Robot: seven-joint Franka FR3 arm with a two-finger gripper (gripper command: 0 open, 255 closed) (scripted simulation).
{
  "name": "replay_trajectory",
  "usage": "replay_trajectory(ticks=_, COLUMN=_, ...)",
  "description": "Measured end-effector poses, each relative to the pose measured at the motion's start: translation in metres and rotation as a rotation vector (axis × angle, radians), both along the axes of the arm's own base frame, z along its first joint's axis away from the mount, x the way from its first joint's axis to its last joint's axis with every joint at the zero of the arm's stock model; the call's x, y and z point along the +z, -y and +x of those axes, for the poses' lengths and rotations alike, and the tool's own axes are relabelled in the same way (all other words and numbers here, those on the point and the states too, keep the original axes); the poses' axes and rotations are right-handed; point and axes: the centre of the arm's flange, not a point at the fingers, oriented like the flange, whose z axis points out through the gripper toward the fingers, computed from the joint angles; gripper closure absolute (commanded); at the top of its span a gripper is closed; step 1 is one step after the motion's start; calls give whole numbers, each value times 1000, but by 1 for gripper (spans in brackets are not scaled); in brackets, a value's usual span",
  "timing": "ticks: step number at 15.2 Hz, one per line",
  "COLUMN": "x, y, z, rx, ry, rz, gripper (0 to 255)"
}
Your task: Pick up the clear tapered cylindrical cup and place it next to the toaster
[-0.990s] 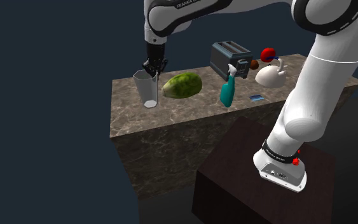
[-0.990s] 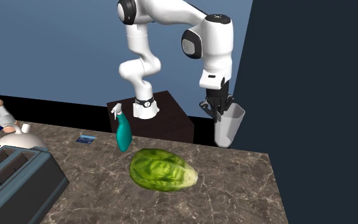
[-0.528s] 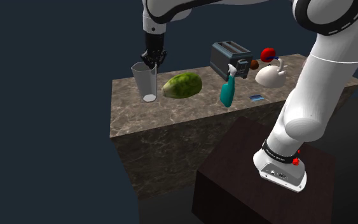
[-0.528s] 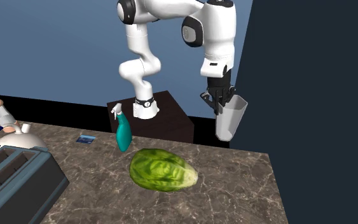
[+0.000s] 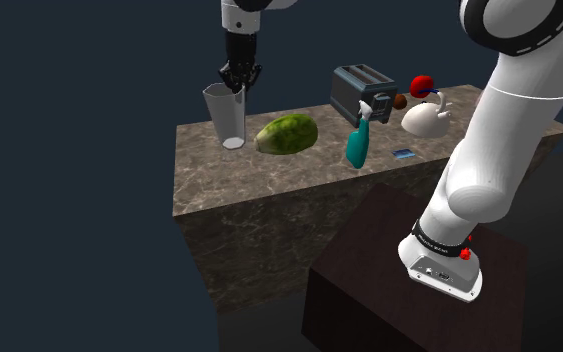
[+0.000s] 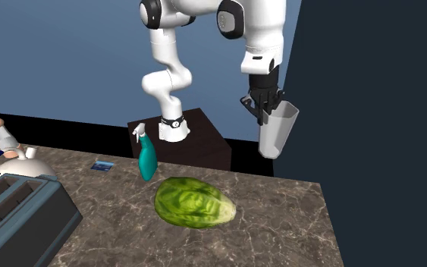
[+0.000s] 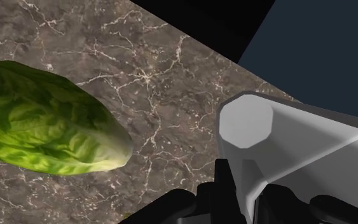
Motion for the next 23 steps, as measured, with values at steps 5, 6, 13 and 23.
replay_trajectory(ticks=5, x=26, y=1, z=0, rx=0, ry=0, rz=0, gripper=255)
replay_trajectory(ticks=6, x=32, y=2, z=0, rx=0, ry=0, rz=0, gripper=255)
replay_trajectory(ticks=13, x=69, y=1, z=1, rx=0, ry=0, rz=0, gripper=255)
replay_trajectory(ticks=23, x=92, y=61, z=-24, rx=-1, ry=0, rz=-1, gripper=255)
